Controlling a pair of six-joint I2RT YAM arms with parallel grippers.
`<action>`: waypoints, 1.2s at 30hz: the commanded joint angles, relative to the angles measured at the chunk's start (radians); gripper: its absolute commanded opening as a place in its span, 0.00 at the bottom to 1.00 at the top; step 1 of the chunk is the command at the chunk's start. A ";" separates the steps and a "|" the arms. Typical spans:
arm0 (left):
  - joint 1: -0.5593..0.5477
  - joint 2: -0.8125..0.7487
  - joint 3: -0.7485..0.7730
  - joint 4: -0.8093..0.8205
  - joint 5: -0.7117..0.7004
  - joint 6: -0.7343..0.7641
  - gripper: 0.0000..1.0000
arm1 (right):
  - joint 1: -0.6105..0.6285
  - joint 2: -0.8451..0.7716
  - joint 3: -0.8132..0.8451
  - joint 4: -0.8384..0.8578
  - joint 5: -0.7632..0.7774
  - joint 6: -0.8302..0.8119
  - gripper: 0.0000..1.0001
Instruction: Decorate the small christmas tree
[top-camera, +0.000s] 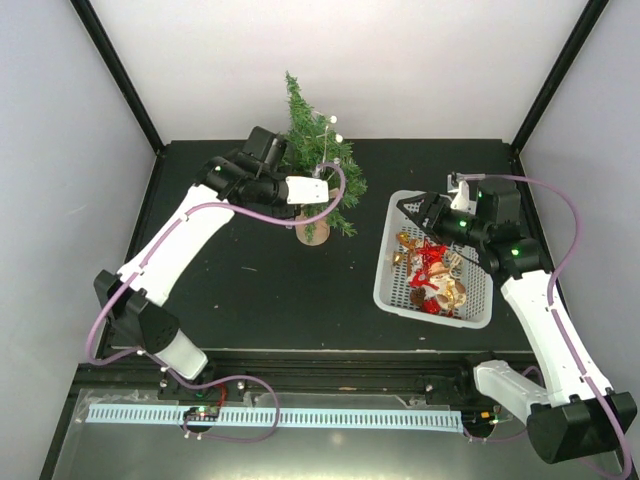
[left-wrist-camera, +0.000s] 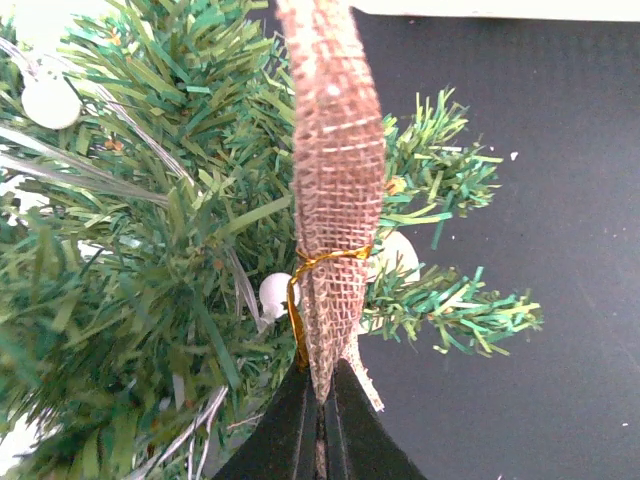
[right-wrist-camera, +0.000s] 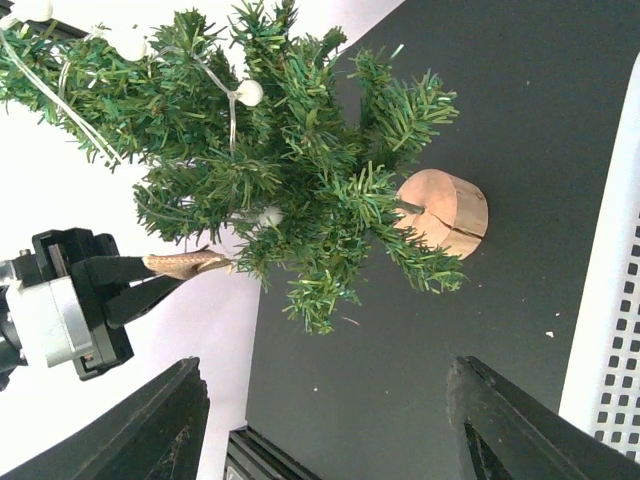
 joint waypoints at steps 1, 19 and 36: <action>-0.011 0.051 0.067 -0.004 -0.045 0.019 0.02 | -0.014 0.003 -0.011 0.016 -0.023 0.004 0.67; -0.015 0.171 0.192 -0.054 -0.111 -0.010 0.02 | -0.038 0.010 -0.028 0.023 -0.045 0.003 0.66; -0.007 0.138 0.124 -0.066 -0.160 -0.032 0.08 | -0.041 -0.015 -0.060 0.045 -0.060 0.020 0.65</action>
